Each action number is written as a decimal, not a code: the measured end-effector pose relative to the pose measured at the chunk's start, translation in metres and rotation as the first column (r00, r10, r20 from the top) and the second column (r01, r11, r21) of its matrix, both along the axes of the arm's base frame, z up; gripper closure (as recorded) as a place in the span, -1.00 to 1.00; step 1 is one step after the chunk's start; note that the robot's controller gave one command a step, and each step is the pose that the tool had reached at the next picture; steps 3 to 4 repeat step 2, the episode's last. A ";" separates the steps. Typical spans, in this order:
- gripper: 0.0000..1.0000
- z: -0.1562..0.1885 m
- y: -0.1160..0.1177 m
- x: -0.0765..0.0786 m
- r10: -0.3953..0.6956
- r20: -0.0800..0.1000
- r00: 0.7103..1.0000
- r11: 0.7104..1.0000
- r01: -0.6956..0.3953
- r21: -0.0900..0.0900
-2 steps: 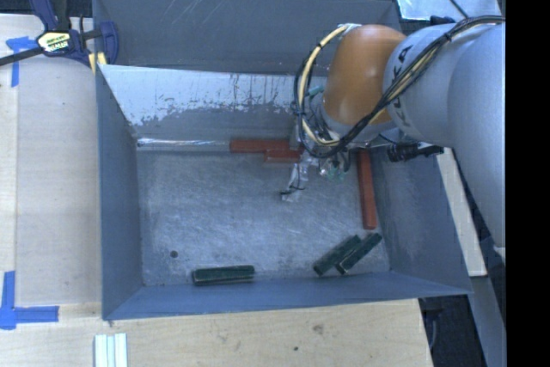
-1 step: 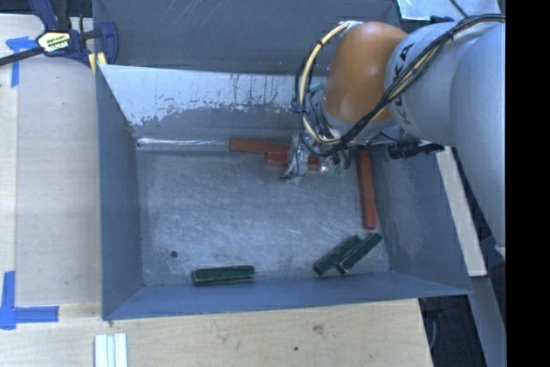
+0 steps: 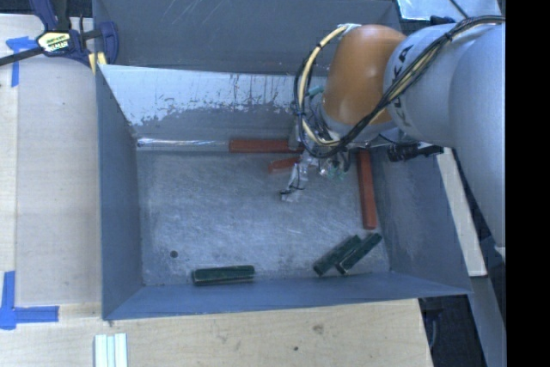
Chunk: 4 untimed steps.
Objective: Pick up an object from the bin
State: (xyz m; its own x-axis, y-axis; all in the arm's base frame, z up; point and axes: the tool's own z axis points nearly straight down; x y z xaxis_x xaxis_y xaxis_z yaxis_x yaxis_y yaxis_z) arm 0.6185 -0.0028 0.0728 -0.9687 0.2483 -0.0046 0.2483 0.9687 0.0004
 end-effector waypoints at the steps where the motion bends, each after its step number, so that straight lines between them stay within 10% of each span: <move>1: 1.00 0.003 -0.001 0.002 -0.001 0.007 1.000 1.000 0.001 -0.001; 2: 1.00 0.165 0.008 -0.006 0.006 0.008 1.000 1.000 -0.006 0.001; 4: 1.00 0.165 0.008 -0.006 0.006 0.008 1.000 1.000 -0.006 0.001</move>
Offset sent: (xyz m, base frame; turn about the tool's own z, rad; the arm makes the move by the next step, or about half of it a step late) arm 0.0000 0.0000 0.0000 0.0000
